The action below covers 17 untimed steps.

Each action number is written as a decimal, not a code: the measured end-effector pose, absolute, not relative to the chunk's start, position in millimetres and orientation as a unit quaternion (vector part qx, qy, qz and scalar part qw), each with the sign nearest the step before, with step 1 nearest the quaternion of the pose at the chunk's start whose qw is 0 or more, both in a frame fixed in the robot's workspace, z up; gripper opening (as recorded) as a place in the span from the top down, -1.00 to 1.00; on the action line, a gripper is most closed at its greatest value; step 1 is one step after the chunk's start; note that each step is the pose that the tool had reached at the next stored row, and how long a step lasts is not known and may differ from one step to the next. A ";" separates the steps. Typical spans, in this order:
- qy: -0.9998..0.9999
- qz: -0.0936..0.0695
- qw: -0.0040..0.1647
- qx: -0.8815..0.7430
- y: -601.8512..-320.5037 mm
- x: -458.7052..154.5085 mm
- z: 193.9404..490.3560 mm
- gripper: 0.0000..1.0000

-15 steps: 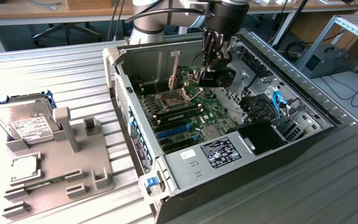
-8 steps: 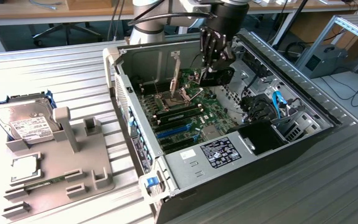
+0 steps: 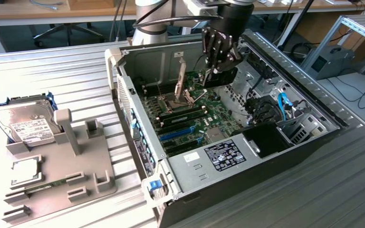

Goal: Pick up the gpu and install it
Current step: 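Insert the gpu into the slot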

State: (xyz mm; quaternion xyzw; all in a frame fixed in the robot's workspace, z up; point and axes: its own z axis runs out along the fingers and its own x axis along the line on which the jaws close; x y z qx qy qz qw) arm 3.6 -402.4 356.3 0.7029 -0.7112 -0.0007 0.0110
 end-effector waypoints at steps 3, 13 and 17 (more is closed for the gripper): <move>-0.711 -0.014 -0.002 0.703 -402.3 3.6 356.3 0.47; -0.687 -0.027 -0.014 0.726 -402.4 3.6 356.3 0.47; -0.693 -0.027 -0.014 0.720 -402.4 3.5 355.7 0.47</move>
